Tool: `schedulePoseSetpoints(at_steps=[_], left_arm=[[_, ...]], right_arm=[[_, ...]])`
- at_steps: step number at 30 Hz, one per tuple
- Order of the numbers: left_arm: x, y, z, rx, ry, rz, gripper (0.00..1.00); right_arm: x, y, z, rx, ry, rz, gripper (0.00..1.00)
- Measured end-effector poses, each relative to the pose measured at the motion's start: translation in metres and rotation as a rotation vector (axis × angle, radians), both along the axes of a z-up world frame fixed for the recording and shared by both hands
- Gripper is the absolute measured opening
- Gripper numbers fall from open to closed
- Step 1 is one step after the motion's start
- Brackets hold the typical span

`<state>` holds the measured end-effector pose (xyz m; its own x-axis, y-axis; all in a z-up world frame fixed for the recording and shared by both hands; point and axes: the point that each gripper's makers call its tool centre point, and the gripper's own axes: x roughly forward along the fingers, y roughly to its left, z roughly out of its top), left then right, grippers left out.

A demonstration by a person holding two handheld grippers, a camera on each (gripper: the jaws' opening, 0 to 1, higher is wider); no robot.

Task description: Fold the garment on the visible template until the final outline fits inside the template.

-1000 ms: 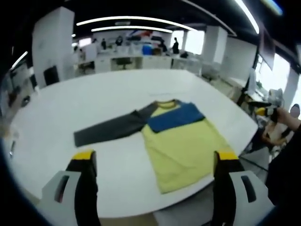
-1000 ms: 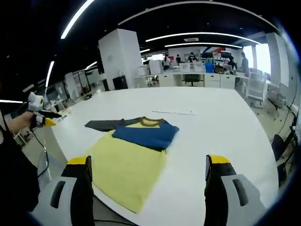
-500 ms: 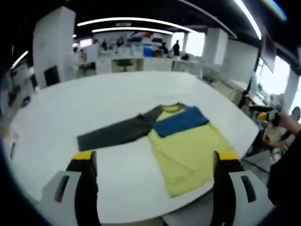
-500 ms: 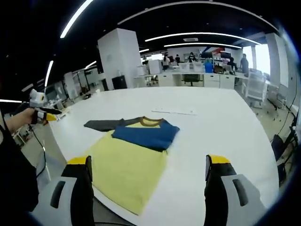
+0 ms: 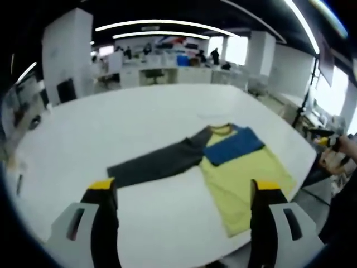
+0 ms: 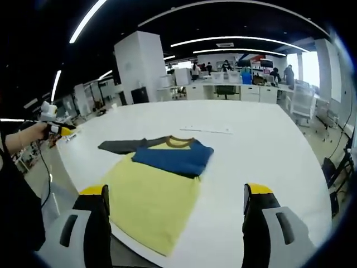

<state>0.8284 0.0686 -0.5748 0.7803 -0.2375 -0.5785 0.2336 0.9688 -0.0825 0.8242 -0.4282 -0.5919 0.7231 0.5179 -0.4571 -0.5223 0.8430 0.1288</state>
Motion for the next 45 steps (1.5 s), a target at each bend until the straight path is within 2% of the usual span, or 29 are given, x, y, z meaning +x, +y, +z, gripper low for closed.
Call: schedulePoseSetpoints(at_steps=[4,8,10,18,25,30,36,39,45], left_arm=[[0.011,0.010,-0.008,-0.053,0.022,0.008,0.93],[0.018,0.022,-0.019,-0.063,0.049,0.015,0.92],[0.022,0.027,-0.022,-0.092,0.058,0.023,0.91],[0.039,0.055,-0.042,-0.116,0.091,0.061,0.89],[0.055,0.076,-0.062,-0.152,0.129,0.104,0.89],[0.071,0.087,-0.071,-0.191,0.127,0.130,0.86],[0.089,0.103,-0.083,-0.201,0.117,0.167,0.79],[0.101,0.113,-0.095,-0.214,0.115,0.191,0.76],[0.119,0.123,-0.119,-0.193,0.151,0.172,0.74]], right_arm=[[0.002,0.005,0.000,0.005,0.002,-0.015,0.99],[0.005,0.012,0.001,0.015,-0.002,-0.028,0.98],[0.007,0.016,0.001,0.011,-0.003,-0.028,0.97],[0.008,0.027,-0.006,0.001,0.021,-0.030,0.98],[0.010,0.028,-0.014,-0.014,0.048,-0.040,0.98],[0.014,0.027,-0.016,-0.026,0.053,-0.051,0.97],[0.017,0.027,-0.019,-0.031,0.062,-0.069,0.97],[0.018,0.026,-0.022,-0.029,0.070,-0.082,0.97],[0.012,0.020,-0.031,-0.044,0.098,-0.103,0.97]])
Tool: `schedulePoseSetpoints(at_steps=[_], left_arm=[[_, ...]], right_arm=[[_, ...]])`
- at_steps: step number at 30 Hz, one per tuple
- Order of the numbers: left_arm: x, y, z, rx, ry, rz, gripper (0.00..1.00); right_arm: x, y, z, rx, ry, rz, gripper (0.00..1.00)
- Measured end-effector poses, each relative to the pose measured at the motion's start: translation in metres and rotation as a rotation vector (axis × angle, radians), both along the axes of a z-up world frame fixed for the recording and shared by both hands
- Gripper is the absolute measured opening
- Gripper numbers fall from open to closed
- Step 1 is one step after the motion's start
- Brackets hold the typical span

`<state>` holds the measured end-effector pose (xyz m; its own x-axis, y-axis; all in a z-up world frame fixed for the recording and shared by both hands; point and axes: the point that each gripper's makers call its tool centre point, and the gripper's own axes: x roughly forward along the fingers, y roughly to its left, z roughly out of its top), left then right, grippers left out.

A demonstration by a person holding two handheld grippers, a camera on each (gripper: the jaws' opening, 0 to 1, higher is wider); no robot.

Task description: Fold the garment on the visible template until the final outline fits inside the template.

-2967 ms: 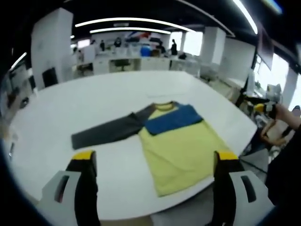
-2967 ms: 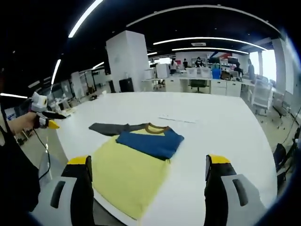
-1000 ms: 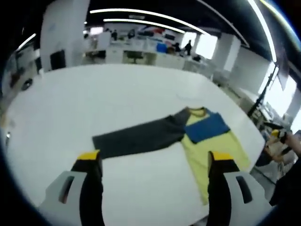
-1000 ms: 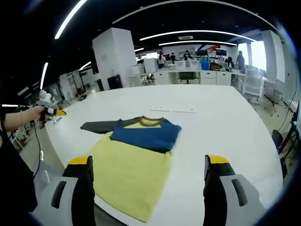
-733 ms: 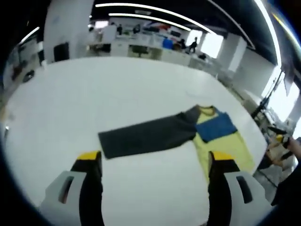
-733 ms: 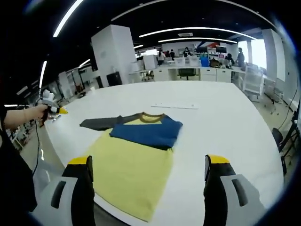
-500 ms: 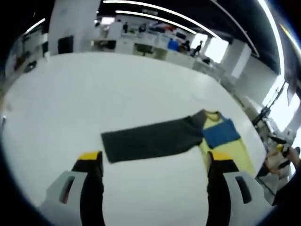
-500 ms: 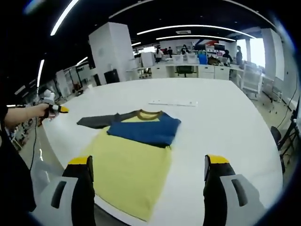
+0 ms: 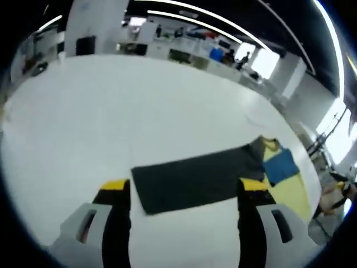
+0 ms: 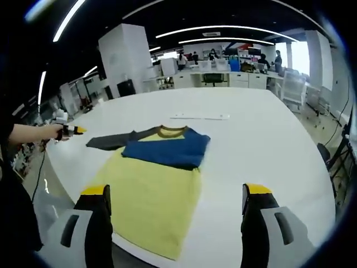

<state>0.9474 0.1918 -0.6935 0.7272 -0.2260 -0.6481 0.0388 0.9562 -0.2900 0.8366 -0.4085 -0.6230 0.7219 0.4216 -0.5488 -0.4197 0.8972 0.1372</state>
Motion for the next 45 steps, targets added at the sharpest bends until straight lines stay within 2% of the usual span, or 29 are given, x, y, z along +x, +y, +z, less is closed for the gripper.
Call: schedulePoseSetpoints(at_steps=[6,11,15,18,25,33,39,44,45], left_arm=[[0.015,0.010,-0.008,-0.018,-0.011,-0.022,0.76],[0.028,0.031,-0.031,0.017,0.018,-0.058,0.66],[0.033,0.042,-0.044,-0.008,0.028,-0.040,0.61],[0.035,0.050,-0.054,0.005,0.041,-0.042,0.55],[0.041,0.069,-0.068,0.008,0.052,-0.002,0.49],[0.045,0.077,-0.076,0.078,0.057,-0.017,0.35],[0.043,0.071,-0.084,0.129,0.079,-0.080,0.33],[0.046,0.070,-0.083,0.124,0.066,-0.073,0.29],[0.046,0.071,-0.083,0.143,0.068,-0.077,0.28]], right_arm=[[-0.005,-0.010,-0.006,0.005,0.018,-0.038,0.97],[-0.003,-0.010,-0.003,0.025,0.010,-0.065,0.97],[-0.002,-0.006,-0.005,0.012,0.017,-0.065,0.97],[-0.001,-0.004,-0.007,0.017,0.020,-0.070,0.97],[0.007,0.002,-0.011,0.011,0.031,-0.068,0.96],[0.013,0.009,-0.008,0.008,0.028,-0.067,0.96],[0.017,0.010,-0.007,0.007,0.028,-0.076,0.96],[0.017,0.016,-0.008,0.004,0.033,-0.070,0.95],[0.016,0.017,-0.007,0.006,0.030,-0.068,0.95]])
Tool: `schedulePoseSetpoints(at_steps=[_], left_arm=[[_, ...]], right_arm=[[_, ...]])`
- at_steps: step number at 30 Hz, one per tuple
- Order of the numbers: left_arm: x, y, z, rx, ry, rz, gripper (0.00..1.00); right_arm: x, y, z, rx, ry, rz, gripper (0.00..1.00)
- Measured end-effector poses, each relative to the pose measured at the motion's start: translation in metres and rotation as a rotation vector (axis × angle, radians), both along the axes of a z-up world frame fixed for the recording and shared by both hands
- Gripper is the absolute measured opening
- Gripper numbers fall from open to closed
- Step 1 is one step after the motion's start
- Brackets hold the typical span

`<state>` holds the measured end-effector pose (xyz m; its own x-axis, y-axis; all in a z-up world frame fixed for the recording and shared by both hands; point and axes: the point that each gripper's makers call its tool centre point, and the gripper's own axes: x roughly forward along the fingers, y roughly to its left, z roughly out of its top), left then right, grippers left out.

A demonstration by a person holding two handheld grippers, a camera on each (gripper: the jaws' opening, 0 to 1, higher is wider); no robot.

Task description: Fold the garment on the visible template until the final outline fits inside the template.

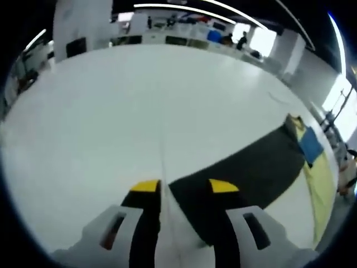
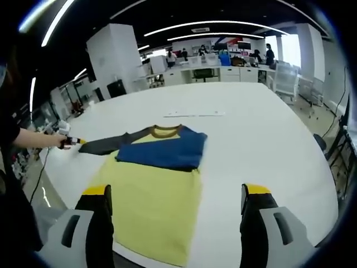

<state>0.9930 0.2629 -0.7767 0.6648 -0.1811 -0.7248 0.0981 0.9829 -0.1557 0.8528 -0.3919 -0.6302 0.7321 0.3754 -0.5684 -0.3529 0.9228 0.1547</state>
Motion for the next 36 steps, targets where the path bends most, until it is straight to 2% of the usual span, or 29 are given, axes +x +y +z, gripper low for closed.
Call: schedulePoseSetpoints(at_steps=[5,8,11,15,21,25,29,33,36], left_arm=[[-0.003,0.000,-0.001,0.043,0.004,-0.031,0.21],[-0.004,0.005,-0.001,0.063,0.013,-0.016,0.15],[-0.004,-0.001,-0.001,0.075,0.017,-0.034,0.13],[-0.004,-0.001,0.000,0.142,0.031,-0.075,0.13],[-0.002,-0.008,0.000,0.131,0.037,-0.090,0.01],[-0.002,-0.009,0.001,0.164,0.047,-0.097,0.00],[-0.010,-0.019,0.015,0.166,0.055,-0.082,0.00],[-0.013,-0.028,0.038,0.156,0.033,-0.071,0.00],[-0.006,-0.025,0.048,0.148,0.014,-0.063,0.00]], right_arm=[[-0.001,0.000,0.001,0.007,-0.001,-0.006,0.95],[-0.001,-0.002,0.001,0.003,-0.001,-0.008,0.95],[-0.003,-0.003,0.002,0.008,-0.005,-0.016,0.95],[-0.005,-0.004,0.002,0.006,-0.004,-0.021,0.95],[-0.006,-0.005,0.003,0.006,-0.005,-0.028,0.95],[-0.007,-0.006,0.005,0.004,-0.009,-0.029,0.95],[-0.008,-0.010,0.009,0.008,-0.017,-0.039,0.95],[-0.008,-0.013,0.014,0.016,-0.033,-0.044,0.95],[-0.008,-0.014,0.018,0.024,-0.045,-0.046,0.95]])
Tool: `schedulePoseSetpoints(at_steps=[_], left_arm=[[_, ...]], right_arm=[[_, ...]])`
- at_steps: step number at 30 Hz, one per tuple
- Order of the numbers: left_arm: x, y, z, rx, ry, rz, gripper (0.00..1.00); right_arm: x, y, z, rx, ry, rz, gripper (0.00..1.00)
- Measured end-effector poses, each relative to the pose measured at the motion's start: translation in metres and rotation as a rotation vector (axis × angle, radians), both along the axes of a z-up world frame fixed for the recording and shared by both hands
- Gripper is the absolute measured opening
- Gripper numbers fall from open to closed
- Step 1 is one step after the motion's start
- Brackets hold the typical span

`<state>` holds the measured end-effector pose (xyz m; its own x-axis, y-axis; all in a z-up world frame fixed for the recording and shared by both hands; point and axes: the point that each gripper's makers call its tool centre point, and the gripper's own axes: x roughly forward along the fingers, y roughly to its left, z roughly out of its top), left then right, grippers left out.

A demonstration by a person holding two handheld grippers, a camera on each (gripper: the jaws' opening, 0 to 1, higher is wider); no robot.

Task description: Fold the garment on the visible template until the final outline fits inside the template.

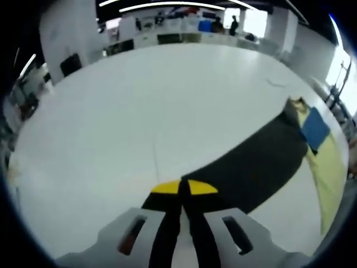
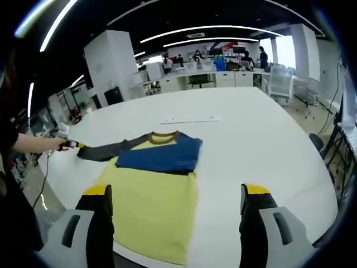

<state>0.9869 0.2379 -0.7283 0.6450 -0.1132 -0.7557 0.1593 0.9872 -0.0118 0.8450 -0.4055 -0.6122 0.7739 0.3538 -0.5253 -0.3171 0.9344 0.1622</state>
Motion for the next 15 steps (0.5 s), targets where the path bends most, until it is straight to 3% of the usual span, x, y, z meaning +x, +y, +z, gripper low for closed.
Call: schedulePoseSetpoints(at_steps=[15], left_arm=[[0.007,-0.007,0.058,0.062,-0.081,0.003,0.00]], right_arm=[[-0.020,-0.014,0.012,0.002,-0.037,0.009,0.97]])
